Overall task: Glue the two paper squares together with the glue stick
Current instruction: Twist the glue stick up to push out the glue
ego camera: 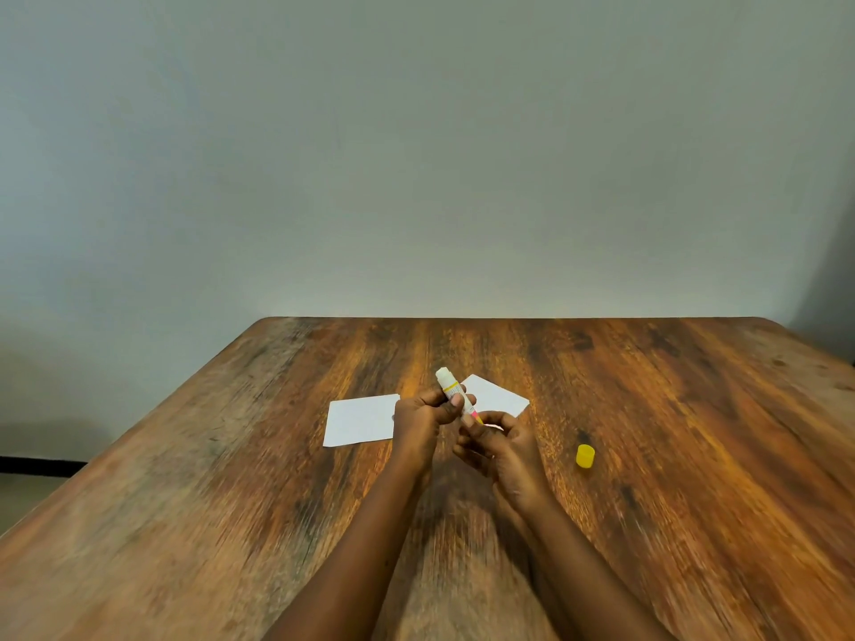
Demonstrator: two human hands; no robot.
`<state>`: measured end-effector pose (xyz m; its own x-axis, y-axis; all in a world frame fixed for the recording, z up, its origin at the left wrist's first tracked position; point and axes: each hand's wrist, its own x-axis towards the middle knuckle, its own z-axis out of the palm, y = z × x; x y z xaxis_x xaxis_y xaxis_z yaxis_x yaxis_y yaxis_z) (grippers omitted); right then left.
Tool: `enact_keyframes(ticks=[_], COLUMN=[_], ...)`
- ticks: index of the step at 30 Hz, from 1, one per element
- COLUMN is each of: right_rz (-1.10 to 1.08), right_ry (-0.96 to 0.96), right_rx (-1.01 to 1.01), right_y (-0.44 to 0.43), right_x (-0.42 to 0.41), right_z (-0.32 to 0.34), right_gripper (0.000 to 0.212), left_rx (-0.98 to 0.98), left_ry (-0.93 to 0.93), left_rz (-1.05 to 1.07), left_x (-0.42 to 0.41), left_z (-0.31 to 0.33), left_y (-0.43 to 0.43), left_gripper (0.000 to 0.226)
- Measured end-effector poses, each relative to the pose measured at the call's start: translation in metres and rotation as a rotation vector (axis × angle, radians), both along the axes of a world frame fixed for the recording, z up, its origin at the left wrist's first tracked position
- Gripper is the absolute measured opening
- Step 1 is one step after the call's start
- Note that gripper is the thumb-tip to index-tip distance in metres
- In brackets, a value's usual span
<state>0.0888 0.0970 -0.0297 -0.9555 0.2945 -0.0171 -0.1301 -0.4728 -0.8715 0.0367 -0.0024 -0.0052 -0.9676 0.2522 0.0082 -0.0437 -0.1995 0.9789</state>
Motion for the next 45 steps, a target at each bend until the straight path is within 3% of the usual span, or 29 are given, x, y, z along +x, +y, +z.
enact_keyframes(ticks=[3, 6, 8, 11, 17, 19, 23, 27, 29, 33, 37, 40, 45], right_rz=[-0.065, -0.031, 0.040, 0.156, -0.059, -0.137, -0.116, 0.007, 0.090, 0.183, 0.123, 0.026, -0.143], right_ry=[-0.031, -0.086, -0.193, -0.278, 0.009, 0.004, -0.031, -0.193, -0.246, -0.228, -0.123, -0.062, -0.090], right_rx=[0.119, 0.120, -0.016, -0.173, 0.084, 0.205, 0.240, 0.054, -0.065, -0.230, -0.362, -0.222, 0.090], right_y=[0.002, -0.002, -0.001, 0.003, -0.003, -0.003, -0.003, -0.001, 0.003, 0.007, 0.007, 0.009, 0.011], right_x=[0.000, 0.000, -0.001, 0.000, 0.000, -0.002, -0.002, -0.004, -0.003, -0.001, -0.003, -0.005, -0.008], right_z=[0.002, 0.004, 0.006, 0.005, 0.000, 0.000, 0.003, 0.004, 0.004, 0.003, -0.001, -0.004, -0.009], right_gripper=[0.004, 0.025, 0.043, 0.047, 0.016, 0.013, 0.014, 0.043, 0.046, 0.044, 0.023, 0.012, 0.016], left_rx=[-0.039, -0.035, -0.019, -0.031, 0.000, -0.017, -0.037, -0.039, -0.046, -0.031, -0.019, -0.025, -0.043], left_ry=[0.015, 0.026, 0.025, 0.032, 0.011, 0.013, 0.045, 0.042, 0.032, 0.009, -0.002, 0.012, 0.022], left_rz=[0.010, 0.011, 0.002, 0.011, 0.014, 0.020, 0.014, 0.011, 0.017, -0.001, -0.035, -0.029, -0.023], left_x=[0.000, 0.001, 0.002, 0.001, -0.003, -0.003, -0.002, -0.002, -0.002, -0.004, -0.005, -0.004, -0.008], left_z=[0.000, -0.001, 0.000, -0.001, -0.002, -0.001, 0.000, -0.002, -0.004, -0.006, -0.007, -0.008, -0.011], left_y=[0.001, 0.001, 0.001, 0.001, 0.000, 0.002, 0.002, 0.002, 0.002, 0.004, 0.009, 0.012, 0.017], left_gripper=[0.015, 0.015, 0.015, 0.015, 0.018, 0.019, 0.015, 0.014, 0.014, 0.014, 0.016, 0.016, 0.015])
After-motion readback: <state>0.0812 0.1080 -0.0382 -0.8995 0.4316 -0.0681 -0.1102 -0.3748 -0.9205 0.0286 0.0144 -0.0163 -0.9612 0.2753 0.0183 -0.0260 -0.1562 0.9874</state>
